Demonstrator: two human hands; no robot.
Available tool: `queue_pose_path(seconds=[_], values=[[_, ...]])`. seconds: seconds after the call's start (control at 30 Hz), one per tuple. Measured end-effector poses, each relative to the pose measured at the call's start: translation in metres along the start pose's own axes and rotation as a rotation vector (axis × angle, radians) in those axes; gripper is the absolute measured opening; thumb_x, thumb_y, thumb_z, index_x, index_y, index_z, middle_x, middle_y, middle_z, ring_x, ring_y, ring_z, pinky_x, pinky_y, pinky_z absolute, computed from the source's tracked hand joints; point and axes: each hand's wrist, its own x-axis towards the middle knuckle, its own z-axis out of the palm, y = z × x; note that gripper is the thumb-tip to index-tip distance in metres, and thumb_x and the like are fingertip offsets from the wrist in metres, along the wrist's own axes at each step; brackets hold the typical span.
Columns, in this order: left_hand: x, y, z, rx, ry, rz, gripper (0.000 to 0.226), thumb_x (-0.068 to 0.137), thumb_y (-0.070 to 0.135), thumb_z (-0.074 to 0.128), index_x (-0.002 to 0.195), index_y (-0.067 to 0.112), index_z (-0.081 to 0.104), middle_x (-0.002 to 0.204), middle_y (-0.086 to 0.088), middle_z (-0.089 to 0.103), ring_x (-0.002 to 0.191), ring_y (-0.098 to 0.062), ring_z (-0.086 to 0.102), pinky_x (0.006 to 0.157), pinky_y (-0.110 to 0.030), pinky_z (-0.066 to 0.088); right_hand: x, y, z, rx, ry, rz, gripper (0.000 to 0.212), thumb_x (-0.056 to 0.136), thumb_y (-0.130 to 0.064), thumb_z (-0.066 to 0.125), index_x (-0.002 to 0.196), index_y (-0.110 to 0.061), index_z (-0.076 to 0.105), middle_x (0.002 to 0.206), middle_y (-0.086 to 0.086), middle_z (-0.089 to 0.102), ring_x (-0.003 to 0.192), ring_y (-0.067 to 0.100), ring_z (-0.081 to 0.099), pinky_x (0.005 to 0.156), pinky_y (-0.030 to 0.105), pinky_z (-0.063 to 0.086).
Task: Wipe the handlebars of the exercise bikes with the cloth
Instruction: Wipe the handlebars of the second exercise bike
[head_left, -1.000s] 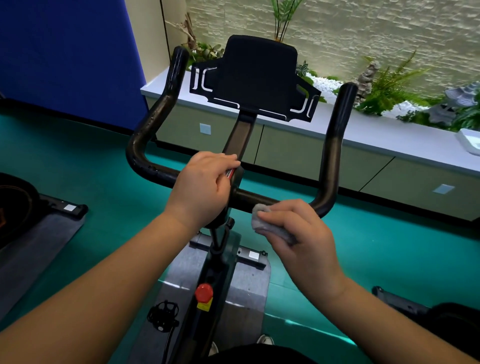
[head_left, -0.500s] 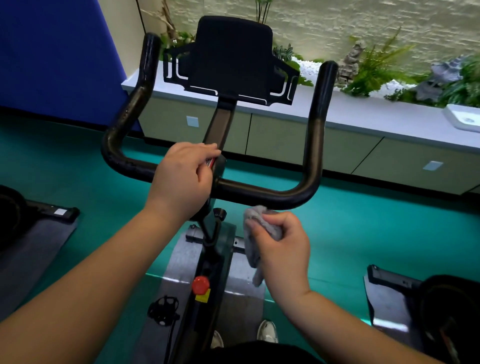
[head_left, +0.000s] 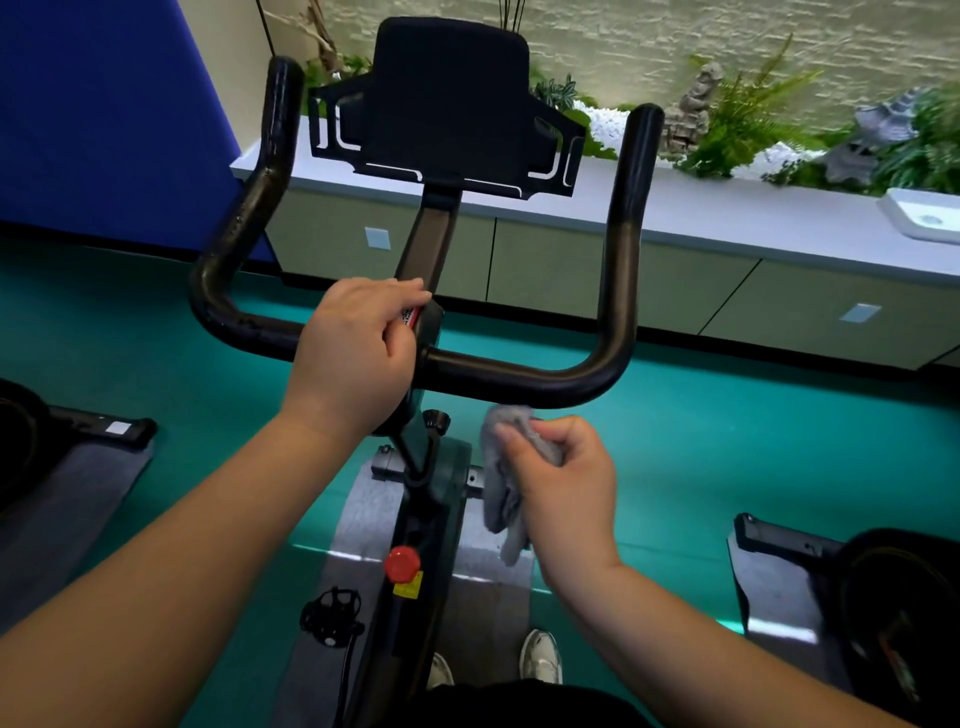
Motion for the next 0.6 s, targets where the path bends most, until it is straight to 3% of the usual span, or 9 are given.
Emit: queue_pose_path(seconds=[0.13,0.37,0.6], values=[[0.001,-0.001,-0.001,0.004,-0.010,-0.010,0.042,0.081,0.009,0.040,0.109,0.015,0.070,0.113,0.004,0.068,0.113,-0.015,0.055,0.099,-0.021,0.037,-0.004,-0.007,0.011,-0.013,-0.020,-0.027,0.018,0.077,-0.025,0.077,0.076,-0.020,0.061,0.069,-0.010,0.063,0.068,0.003,0.060,0.065,0.023,0.050],[0.000,0.001,-0.001,-0.019,-0.012,-0.017,0.042,0.082,0.011,0.039,0.109,0.015,0.070,0.113,0.004,0.068,0.112,-0.014,0.054,0.100,-0.025,0.041,0.003,0.001,-0.024,-0.027,0.100,-0.031,0.019,0.077,-0.022,0.077,0.079,-0.014,0.061,0.076,-0.004,0.064,0.069,0.007,0.059,0.062,0.017,0.047],[-0.001,0.000,-0.001,-0.021,0.002,-0.011,0.041,0.081,0.009,0.040,0.108,0.013,0.071,0.112,0.003,0.069,0.111,-0.015,0.055,0.099,-0.023,0.040,-0.002,0.001,0.027,0.096,0.004,0.113,0.024,0.078,-0.016,0.078,0.076,-0.014,0.054,0.068,-0.001,0.061,0.056,0.004,0.057,0.051,0.012,0.044]])
